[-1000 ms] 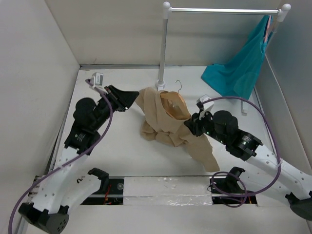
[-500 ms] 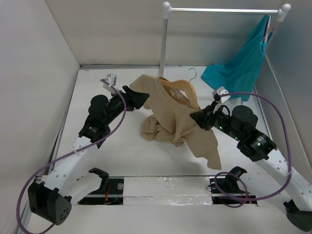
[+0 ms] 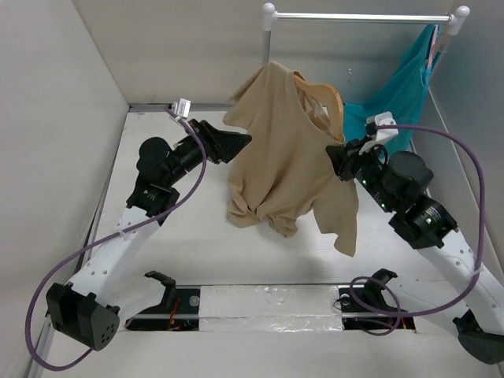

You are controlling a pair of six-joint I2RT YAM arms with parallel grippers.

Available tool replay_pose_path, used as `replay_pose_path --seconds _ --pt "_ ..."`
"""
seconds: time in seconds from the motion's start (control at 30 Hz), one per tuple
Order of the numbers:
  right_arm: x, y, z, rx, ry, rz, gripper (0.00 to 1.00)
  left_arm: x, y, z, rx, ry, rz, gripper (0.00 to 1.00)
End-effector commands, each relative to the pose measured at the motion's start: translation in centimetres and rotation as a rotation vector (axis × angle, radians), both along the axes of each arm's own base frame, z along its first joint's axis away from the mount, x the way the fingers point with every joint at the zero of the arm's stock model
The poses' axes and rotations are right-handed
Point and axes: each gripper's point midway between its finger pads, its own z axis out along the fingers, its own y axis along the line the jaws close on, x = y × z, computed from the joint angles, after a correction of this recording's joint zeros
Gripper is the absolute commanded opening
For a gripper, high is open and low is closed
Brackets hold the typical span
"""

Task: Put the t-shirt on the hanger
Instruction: Place the hanger at the clothesline.

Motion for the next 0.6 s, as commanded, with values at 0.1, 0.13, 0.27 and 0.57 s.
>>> replay_pose_path --seconds 0.1,0.13,0.27,0.57 --pt "3.7 -5.4 2.6 -0.02 -0.027 -0.287 0.0 -5.1 1.6 3.7 0.032 -0.098 -0.038 0.59" --pt "4.2 -6.3 2.5 -0.024 -0.017 -0.332 0.0 -5.3 2.1 3.2 0.078 -0.088 -0.011 0.59" --pt "7.3 -9.1 2.3 -0.045 0.015 -0.437 0.0 -6.6 4.2 3.7 0.145 -0.127 0.077 0.59" --pt "12.4 -14.6 5.3 -0.048 0.007 -0.549 0.0 -6.0 5.5 -5.4 0.366 0.001 0.116 0.6"
